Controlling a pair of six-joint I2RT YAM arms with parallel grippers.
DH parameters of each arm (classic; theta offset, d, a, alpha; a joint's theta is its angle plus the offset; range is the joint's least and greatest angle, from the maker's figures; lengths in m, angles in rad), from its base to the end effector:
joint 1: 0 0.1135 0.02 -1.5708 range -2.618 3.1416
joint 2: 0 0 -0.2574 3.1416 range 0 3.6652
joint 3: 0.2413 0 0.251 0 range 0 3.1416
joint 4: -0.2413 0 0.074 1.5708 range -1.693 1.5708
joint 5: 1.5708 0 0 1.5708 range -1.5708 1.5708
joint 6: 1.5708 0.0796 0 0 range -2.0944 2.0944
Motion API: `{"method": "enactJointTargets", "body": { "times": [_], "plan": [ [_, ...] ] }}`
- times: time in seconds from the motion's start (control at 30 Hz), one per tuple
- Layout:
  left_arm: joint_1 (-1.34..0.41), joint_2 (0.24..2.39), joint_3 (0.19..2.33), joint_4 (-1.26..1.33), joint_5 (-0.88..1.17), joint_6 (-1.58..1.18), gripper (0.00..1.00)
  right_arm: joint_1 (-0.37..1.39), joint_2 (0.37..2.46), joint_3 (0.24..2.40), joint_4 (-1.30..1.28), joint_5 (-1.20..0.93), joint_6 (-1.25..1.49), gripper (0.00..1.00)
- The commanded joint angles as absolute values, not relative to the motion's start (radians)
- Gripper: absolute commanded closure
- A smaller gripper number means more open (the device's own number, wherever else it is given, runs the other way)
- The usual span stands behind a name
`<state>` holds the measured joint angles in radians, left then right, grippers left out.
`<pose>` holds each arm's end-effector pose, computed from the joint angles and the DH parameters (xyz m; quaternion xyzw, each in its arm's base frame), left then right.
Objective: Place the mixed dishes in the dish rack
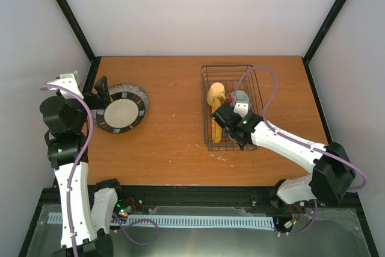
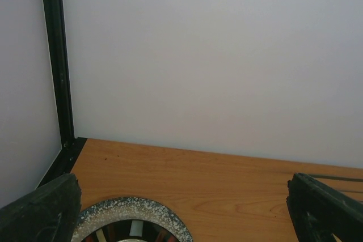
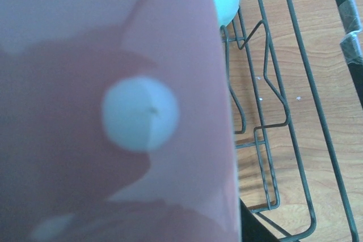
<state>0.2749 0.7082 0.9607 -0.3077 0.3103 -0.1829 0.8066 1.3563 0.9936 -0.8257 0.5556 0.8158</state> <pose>0.1944 0.0296 0.3916 -0.0594 0.7230 -0.0809 0.6835 0.2152 0.1639 0.2032 0.0565 0.9439 -0.0529 0.3211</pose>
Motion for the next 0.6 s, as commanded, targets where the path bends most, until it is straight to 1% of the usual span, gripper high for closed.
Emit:
{"method": "enactJointTargets", "body": {
  "times": [0.0,0.1,0.2,0.4,0.47,0.57],
  "plan": [
    [0.276,0.692,0.949,-0.301,0.301,-0.164,0.0,0.812,1.365,1.003,-0.739,0.567,0.812,0.97],
    [0.276,0.689,0.938,-0.3,0.297,-0.164,0.0,0.812,1.377,1.003,-0.73,0.544,0.809,0.95],
    [0.275,0.689,0.934,-0.306,0.289,-0.166,0.0,0.813,1.382,1.006,-0.723,0.532,0.808,0.81],
    [0.275,0.704,0.944,-0.322,0.286,-0.194,0.0,0.813,1.372,1.023,-0.719,0.532,0.802,0.67],
    [0.275,0.708,0.947,-0.325,0.285,-0.201,0.0,0.813,1.361,1.03,-0.723,0.538,0.8,0.59],
    [0.276,0.716,0.957,-0.336,0.255,-0.219,0.0,0.814,1.327,1.053,-0.744,0.554,0.799,0.54]
  ]
}}
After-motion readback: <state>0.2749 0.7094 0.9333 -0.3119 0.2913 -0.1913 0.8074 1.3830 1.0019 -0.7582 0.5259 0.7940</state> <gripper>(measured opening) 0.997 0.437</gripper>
